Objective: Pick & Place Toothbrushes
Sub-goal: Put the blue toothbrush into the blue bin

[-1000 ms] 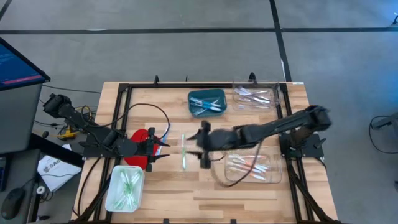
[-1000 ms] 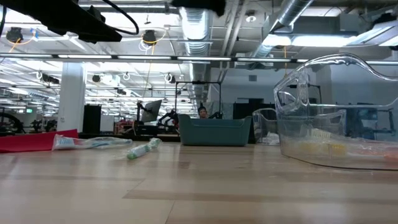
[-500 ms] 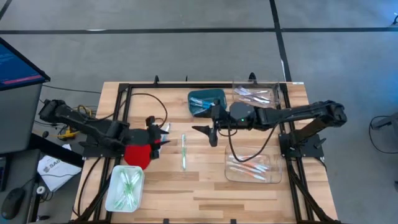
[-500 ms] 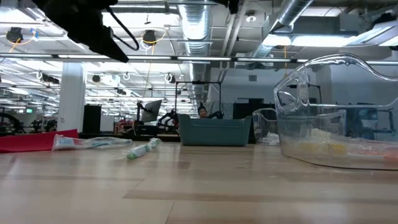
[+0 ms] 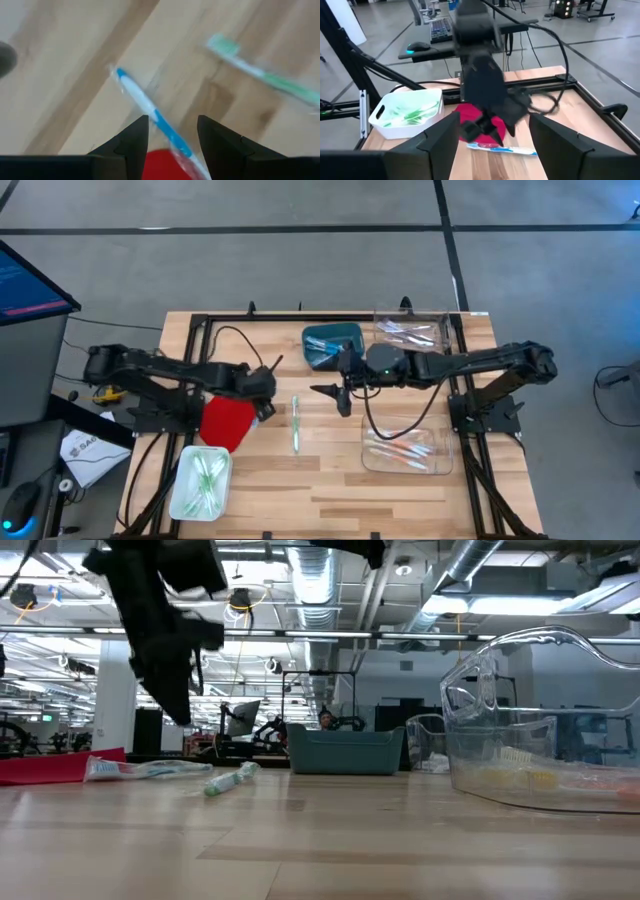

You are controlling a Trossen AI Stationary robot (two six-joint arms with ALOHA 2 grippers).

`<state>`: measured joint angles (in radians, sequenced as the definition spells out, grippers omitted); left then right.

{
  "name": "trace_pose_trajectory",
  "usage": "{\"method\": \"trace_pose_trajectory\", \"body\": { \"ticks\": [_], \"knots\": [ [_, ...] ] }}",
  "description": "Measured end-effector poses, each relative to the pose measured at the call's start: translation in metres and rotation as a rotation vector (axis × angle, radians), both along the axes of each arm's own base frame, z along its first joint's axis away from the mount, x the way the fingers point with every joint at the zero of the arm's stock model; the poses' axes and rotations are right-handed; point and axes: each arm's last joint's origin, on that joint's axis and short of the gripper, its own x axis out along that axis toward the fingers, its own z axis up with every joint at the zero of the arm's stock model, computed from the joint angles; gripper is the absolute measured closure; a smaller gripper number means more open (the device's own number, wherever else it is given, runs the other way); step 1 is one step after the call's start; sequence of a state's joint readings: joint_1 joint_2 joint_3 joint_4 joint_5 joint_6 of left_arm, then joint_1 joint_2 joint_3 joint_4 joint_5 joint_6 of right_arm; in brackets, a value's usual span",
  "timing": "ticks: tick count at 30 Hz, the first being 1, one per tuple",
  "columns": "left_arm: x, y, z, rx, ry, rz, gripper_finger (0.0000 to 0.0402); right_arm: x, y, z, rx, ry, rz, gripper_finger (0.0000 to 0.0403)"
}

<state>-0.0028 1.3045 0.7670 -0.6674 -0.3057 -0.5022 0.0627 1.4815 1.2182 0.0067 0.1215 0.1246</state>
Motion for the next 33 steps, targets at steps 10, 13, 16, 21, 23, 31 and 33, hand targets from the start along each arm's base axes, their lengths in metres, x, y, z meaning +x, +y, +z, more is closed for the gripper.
{"method": "trace_pose_trajectory", "body": {
  "ticks": [10, 13, 16, 21, 23, 31, 33],
  "knots": [
    [0.013, 0.017, -0.038, -0.029, 0.168, 0.062, 0.0238, 0.000, 0.000, -0.001, -0.016, 0.008, 0.003, 0.0170],
    [0.015, 0.020, -0.045, -0.030, 0.186, 0.075, 0.0238, -0.001, -0.003, -0.003, -0.018, 0.034, -0.004, 0.0170],
    [0.019, 0.023, -0.052, -0.065, 0.190, 0.076, 0.0238, -0.001, -0.005, -0.005, -0.021, 0.055, -0.010, 0.0170],
    [0.024, 0.027, -0.062, -0.114, 0.198, 0.066, 0.0238, -0.001, -0.007, -0.005, -0.019, 0.061, -0.019, 0.0170],
    [0.025, 0.029, -0.066, -0.126, 0.210, 0.071, 0.0238, -0.001, -0.007, -0.005, -0.022, 0.061, -0.019, 0.0170],
    [0.025, 0.032, -0.070, -0.151, 0.221, 0.078, 0.0297, -0.002, -0.007, -0.006, -0.022, 0.068, -0.018, 0.0170],
    [0.026, 0.031, -0.069, -0.153, 0.209, 0.067, 0.0337, -0.002, -0.007, -0.007, -0.023, 0.084, -0.018, 0.0170]
  ]
}}
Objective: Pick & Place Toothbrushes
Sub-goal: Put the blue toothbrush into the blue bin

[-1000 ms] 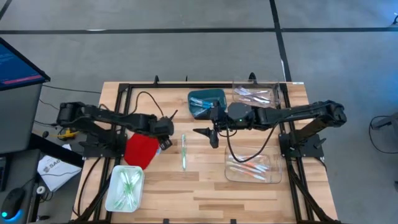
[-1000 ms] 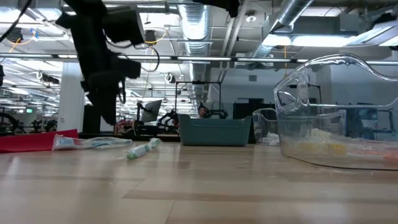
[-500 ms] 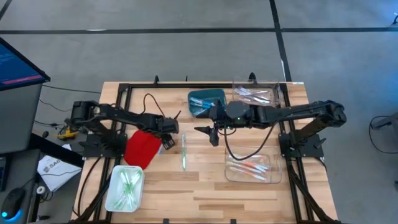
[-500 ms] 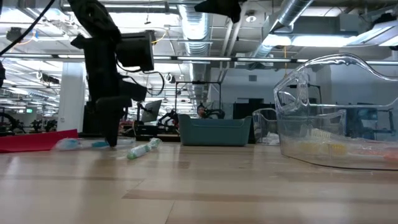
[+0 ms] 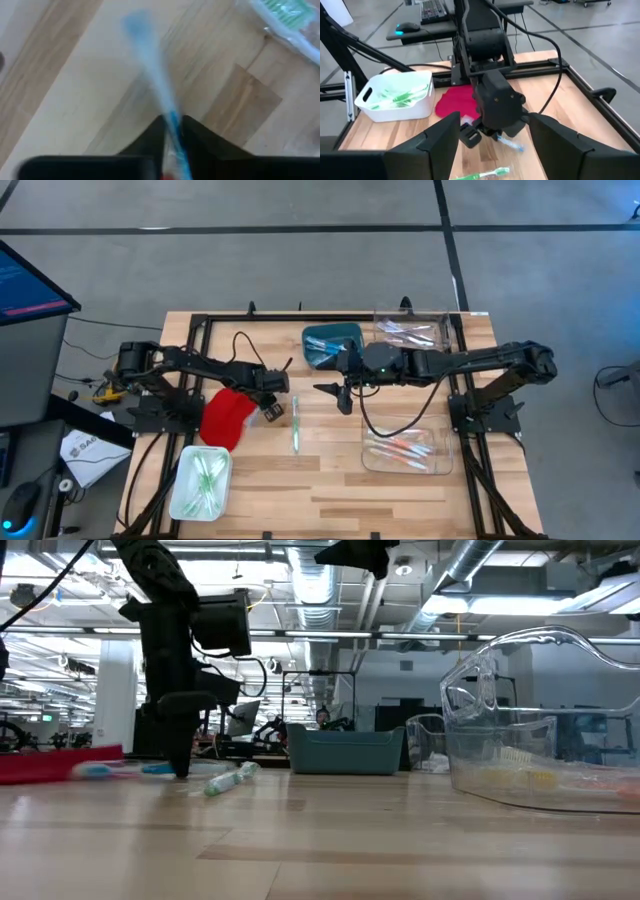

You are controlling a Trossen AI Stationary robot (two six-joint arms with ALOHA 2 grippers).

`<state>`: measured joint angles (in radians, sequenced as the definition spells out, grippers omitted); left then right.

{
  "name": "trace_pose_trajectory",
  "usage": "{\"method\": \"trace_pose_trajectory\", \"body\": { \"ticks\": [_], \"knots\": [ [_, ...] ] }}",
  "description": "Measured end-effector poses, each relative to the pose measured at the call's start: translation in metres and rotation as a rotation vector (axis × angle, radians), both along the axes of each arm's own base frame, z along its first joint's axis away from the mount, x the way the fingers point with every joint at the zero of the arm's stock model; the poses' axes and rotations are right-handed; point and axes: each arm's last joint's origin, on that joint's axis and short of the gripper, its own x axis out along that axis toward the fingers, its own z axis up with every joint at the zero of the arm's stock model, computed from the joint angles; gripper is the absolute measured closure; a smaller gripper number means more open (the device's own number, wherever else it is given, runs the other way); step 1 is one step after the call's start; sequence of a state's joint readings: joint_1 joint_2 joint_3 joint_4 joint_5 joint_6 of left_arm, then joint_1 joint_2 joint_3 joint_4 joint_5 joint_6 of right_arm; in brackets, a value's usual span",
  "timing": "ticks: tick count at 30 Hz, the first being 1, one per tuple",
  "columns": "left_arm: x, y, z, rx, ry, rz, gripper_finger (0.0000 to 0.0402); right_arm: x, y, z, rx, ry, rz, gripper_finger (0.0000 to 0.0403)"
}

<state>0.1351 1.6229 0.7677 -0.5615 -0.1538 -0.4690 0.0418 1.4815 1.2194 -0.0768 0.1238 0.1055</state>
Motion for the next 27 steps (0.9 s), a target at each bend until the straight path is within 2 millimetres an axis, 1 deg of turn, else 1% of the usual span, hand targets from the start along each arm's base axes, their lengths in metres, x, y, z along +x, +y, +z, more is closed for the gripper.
{"method": "trace_pose_trajectory", "body": {
  "ticks": [2, 3, 7, 10, 14, 22, 27],
  "knots": [
    [0.000, 0.000, 0.003, 0.003, -0.015, -0.012, 0.0377, 0.000, -0.001, -0.001, -0.005, 0.010, 0.000, 0.0170],
    [0.000, 0.000, 0.005, 0.004, -0.022, -0.018, 0.0385, 0.000, -0.002, -0.001, -0.012, 0.011, 0.000, 0.0170],
    [-0.006, -0.001, 0.016, 0.036, -0.047, -0.023, 0.0382, -0.001, -0.003, -0.002, -0.026, 0.021, 0.000, 0.0170],
    [-0.007, -0.003, 0.033, 0.070, -0.122, -0.034, 0.0389, -0.001, -0.005, -0.002, -0.026, 0.027, -0.004, 0.0170],
    [-0.013, -0.009, 0.053, 0.083, -0.198, -0.079, 0.0390, -0.001, -0.005, -0.002, -0.026, 0.024, -0.005, 0.0170],
    [-0.024, -0.031, 0.089, 0.098, -0.383, -0.187, 0.0390, 0.001, -0.003, 0.001, -0.025, -0.012, -0.001, 0.0170],
    [-0.029, -0.043, 0.105, 0.101, -0.499, -0.230, 0.0390, 0.001, -0.003, 0.002, -0.024, -0.023, -0.001, 0.0170]
  ]
}}
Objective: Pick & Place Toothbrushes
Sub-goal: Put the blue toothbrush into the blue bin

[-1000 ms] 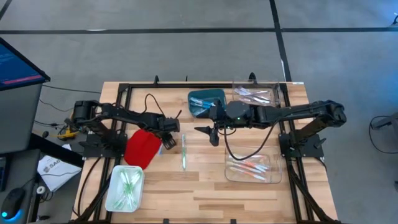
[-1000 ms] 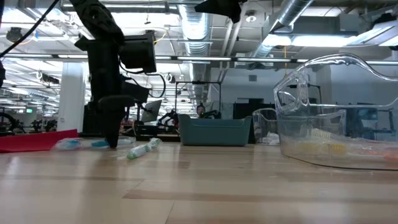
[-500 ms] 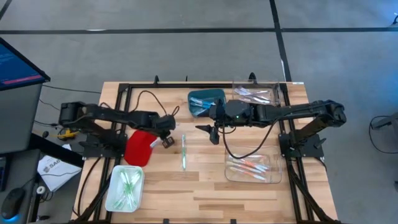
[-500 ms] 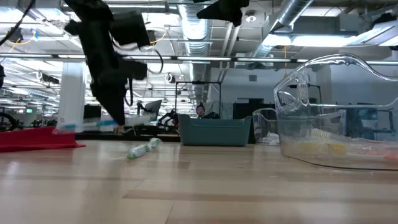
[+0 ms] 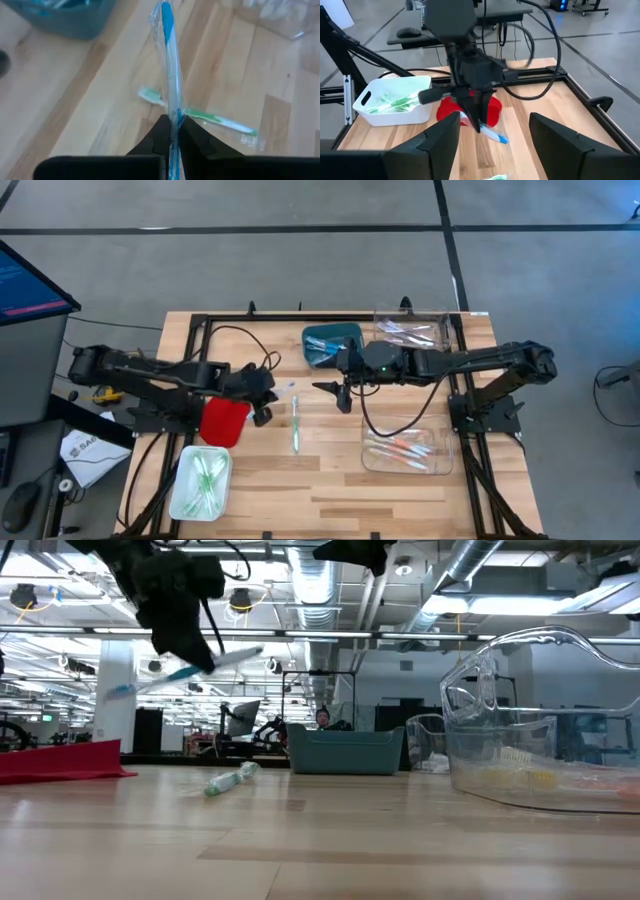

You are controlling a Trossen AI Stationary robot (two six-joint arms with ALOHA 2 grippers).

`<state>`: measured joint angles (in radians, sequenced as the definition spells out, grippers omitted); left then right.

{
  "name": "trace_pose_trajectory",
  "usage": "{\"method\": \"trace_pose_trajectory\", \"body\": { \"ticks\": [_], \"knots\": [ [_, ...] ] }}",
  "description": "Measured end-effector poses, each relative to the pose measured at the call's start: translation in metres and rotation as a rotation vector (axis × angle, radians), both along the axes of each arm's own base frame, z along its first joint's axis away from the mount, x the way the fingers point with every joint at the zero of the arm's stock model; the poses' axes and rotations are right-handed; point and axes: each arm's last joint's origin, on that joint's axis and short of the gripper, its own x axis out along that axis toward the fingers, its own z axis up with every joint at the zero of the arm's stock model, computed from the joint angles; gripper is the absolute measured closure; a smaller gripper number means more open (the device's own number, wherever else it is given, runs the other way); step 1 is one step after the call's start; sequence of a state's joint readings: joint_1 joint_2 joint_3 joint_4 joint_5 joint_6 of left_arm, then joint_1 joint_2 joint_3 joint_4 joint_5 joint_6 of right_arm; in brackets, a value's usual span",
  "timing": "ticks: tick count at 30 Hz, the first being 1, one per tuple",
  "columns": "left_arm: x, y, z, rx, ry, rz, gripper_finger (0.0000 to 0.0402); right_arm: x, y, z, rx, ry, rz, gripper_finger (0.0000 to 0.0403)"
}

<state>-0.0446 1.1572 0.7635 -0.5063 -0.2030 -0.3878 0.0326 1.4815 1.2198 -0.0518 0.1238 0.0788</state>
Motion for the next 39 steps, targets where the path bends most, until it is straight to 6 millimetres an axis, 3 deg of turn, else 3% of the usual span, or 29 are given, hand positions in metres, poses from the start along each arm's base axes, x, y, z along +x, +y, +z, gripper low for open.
{"method": "trace_pose_trajectory", "body": {
  "ticks": [7, 12, 19, 26, 33, 39],
  "knots": [
    [0.005, -0.009, 0.013, 0.143, -0.121, -0.073, 0.0390, 0.003, 0.000, -0.004, 0.000, 0.010, 0.000, 0.0170],
    [0.016, 0.002, 0.027, 0.263, -0.271, -0.086, 0.0390, -0.006, 0.002, -0.007, -0.022, 0.100, 0.015, 0.0170],
    [0.031, 0.065, 0.048, 0.333, -0.270, -0.005, 0.0390, -0.028, 0.017, 0.013, -0.022, 0.081, 0.055, 0.0170],
    [0.081, 0.128, 0.059, 0.382, -0.239, -0.097, 0.0390, -0.031, 0.029, 0.016, -0.079, 0.062, 0.113, 0.0170],
    [0.138, 0.174, 0.046, 0.341, -0.237, -0.174, 0.0390, -0.033, 0.028, 0.011, -0.086, 0.116, 0.113, 0.0170],
    [0.161, 0.201, 0.011, 0.238, -0.189, -0.216, 0.0390, -0.036, 0.029, 0.005, -0.069, 0.188, 0.109, 0.0170]
  ]
}}
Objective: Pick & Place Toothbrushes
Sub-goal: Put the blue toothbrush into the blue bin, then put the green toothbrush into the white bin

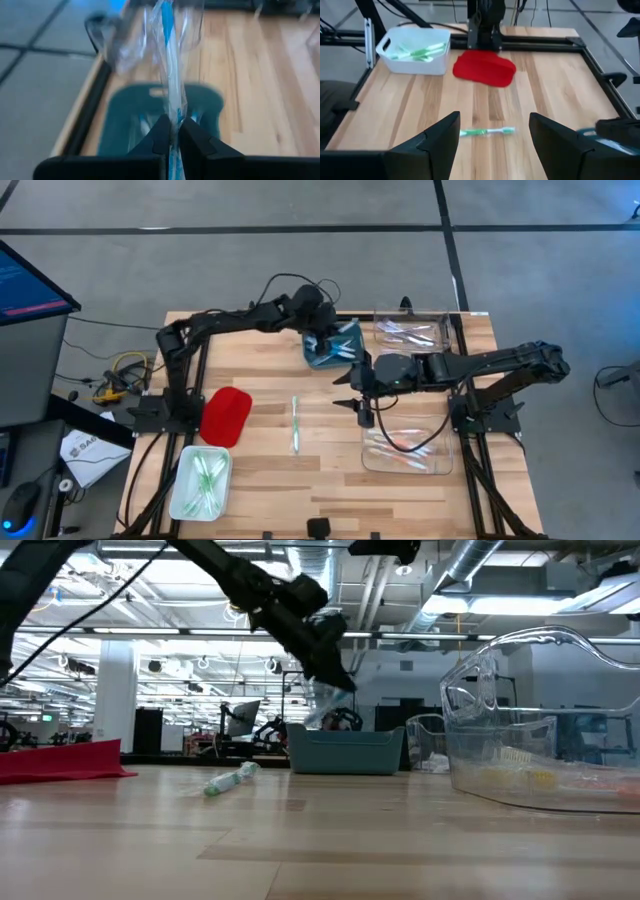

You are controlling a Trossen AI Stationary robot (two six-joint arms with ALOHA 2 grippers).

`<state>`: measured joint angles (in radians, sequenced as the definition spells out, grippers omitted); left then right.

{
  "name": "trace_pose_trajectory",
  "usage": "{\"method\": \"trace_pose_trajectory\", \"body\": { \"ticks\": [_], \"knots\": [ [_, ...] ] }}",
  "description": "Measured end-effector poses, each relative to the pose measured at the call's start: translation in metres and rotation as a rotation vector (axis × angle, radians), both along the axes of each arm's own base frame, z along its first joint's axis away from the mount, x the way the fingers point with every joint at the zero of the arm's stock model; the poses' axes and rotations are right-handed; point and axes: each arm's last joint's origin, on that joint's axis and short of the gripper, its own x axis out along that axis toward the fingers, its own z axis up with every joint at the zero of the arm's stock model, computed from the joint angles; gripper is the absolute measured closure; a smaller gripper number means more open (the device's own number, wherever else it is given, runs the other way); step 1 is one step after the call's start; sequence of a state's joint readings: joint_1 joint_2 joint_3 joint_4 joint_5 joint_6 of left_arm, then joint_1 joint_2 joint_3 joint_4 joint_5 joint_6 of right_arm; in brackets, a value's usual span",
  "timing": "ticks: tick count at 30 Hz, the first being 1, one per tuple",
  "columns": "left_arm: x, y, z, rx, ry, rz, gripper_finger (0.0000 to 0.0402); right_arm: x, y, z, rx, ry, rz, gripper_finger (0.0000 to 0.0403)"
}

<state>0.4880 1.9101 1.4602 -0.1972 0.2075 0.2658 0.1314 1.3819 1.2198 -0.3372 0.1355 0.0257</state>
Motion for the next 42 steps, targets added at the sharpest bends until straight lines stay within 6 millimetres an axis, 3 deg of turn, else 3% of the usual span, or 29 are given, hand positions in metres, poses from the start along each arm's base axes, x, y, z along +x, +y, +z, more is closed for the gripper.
{"method": "trace_pose_trajectory", "body": {
  "ticks": [4, 14, 27, 42],
  "knots": [
    [0.000, 0.010, -0.019, -0.015, 0.088, -0.013, 0.0390, -0.001, 0.000, -0.002, -0.002, 0.022, -0.001, 0.0170],
    [-0.015, 0.037, -0.041, -0.092, 0.142, -0.023, 0.0390, 0.000, -0.005, -0.001, -0.001, 0.013, -0.017, 0.0170],
    [-0.015, 0.028, -0.049, -0.123, 0.211, -0.082, 0.0389, 0.001, -0.011, -0.001, 0.000, 0.007, -0.036, 0.0170],
    [-0.016, 0.028, -0.051, -0.090, 0.250, -0.008, 0.0254, 0.001, -0.010, -0.001, -0.002, 0.007, -0.032, 0.0170]
  ]
}}
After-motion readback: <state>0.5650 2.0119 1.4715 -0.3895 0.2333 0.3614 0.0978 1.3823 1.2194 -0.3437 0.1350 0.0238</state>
